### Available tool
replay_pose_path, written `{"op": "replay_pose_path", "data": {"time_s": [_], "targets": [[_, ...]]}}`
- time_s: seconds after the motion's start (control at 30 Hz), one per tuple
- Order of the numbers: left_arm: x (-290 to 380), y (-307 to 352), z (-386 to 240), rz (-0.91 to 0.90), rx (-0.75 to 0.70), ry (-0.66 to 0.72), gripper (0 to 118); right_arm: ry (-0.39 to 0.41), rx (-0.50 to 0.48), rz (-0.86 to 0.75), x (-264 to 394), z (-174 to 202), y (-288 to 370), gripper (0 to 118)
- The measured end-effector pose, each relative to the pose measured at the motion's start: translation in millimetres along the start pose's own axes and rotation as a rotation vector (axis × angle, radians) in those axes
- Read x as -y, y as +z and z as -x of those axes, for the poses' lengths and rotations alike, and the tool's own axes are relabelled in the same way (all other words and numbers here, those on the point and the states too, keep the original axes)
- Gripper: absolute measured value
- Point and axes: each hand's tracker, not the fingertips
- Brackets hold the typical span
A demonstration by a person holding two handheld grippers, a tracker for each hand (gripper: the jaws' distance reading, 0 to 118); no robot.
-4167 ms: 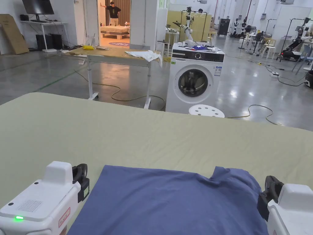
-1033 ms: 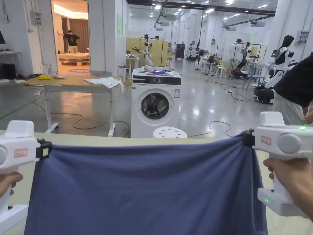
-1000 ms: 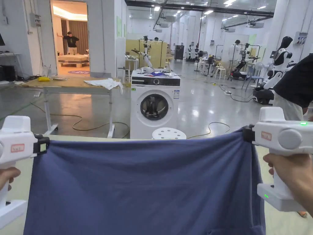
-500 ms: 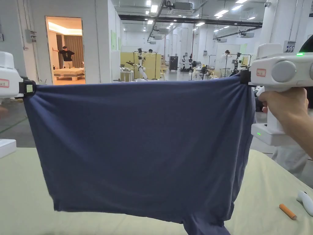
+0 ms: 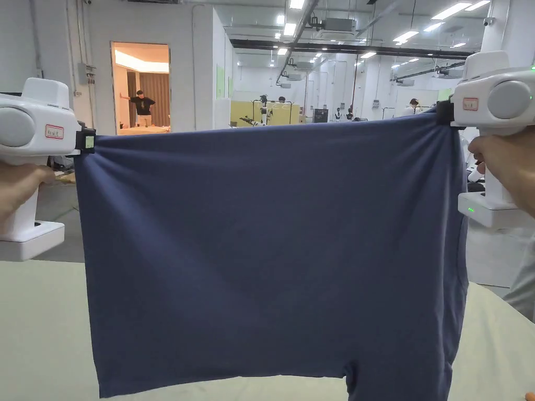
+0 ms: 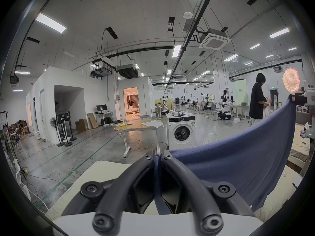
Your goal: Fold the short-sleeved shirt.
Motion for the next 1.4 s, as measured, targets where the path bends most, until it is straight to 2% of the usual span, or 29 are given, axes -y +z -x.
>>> {"op": "replay_pose_path", "data": {"time_s": [0.13,0.2,0.37,0.53,0.67,0.87,1.4], "targets": [[11.2,-5.4,-0.8,0.002,-0.01,-0.006,0,0.0,-0.008,-0.005,7.7,5.6,-4.6,3],[18.8,-8.4,0.6,0.018,-0.007,-0.001,0,0.031,-0.009,0.011,17.4,9.5,-6.6,3],[51.2,-12.8,-0.3,0.059,0.006,0.014,0,0.02,-0.018,0.054,54.6,12.6,-7.7,3],[87.3,-7.5,-1.4,0.094,0.027,0.032,0,0.052,-0.019,0.095,91.0,16.4,6.7,3],[113.9,8.0,-1.0,0.112,0.046,0.055,0,0.043,-0.03,0.118,115.7,14.7,30.8,2],[156.5,56.4,5.5,0.122,0.072,0.116,0,0.083,-0.056,0.13,156.2,15.9,89.7,3],[246.7,197.5,22.5,0.185,0.136,0.19,0,0.102,-0.099,0.248,243.0,5.8,233.7,2]]}}
